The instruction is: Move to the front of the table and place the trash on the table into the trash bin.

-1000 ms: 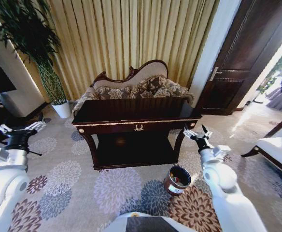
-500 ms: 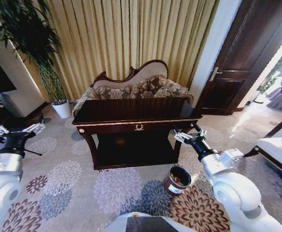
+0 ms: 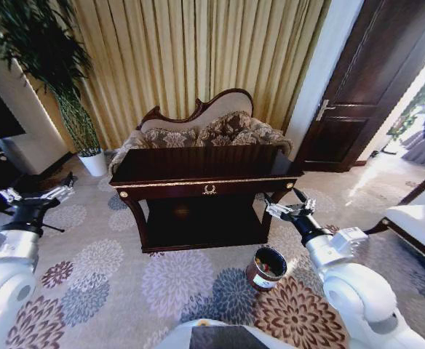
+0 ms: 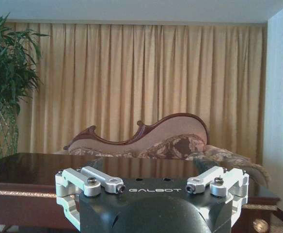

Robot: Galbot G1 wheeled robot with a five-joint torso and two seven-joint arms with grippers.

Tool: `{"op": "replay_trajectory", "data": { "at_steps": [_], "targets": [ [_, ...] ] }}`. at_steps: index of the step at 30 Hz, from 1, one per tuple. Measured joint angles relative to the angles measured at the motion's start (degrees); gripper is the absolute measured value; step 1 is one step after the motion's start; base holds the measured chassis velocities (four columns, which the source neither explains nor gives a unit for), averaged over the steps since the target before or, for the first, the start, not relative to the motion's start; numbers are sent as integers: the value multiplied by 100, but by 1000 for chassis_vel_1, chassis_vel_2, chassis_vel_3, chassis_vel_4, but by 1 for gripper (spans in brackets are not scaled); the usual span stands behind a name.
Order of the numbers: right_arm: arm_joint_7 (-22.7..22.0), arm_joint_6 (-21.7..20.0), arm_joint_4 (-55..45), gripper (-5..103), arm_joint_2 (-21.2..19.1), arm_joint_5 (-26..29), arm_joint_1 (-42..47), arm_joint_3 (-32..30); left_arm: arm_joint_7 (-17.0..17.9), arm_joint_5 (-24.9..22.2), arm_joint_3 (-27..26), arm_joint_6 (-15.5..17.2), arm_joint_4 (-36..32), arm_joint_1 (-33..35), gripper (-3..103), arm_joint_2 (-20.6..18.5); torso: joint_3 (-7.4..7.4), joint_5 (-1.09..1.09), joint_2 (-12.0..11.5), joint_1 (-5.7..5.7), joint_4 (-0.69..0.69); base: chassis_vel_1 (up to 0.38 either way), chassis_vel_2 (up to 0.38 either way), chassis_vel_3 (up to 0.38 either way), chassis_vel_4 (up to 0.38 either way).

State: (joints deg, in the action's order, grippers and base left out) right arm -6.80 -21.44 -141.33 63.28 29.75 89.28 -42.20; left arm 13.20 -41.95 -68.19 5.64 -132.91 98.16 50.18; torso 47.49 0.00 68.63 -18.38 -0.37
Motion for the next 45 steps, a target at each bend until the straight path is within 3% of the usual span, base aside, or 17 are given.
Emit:
{"op": "replay_trajectory", "data": {
  "at_steps": [17,45],
  "targets": [
    [0,340,528,100,-1082,29,59,-664,-165,203,0,-169,63,153,100,-101,1,0,-1,-1,-1,80,-84,-82,82],
    [0,444,685,100,-1028,74,70,-695,-228,242,52,-314,112,181,100,-26,0,0,1,1,0,149,-151,-151,156]
  ]
}}
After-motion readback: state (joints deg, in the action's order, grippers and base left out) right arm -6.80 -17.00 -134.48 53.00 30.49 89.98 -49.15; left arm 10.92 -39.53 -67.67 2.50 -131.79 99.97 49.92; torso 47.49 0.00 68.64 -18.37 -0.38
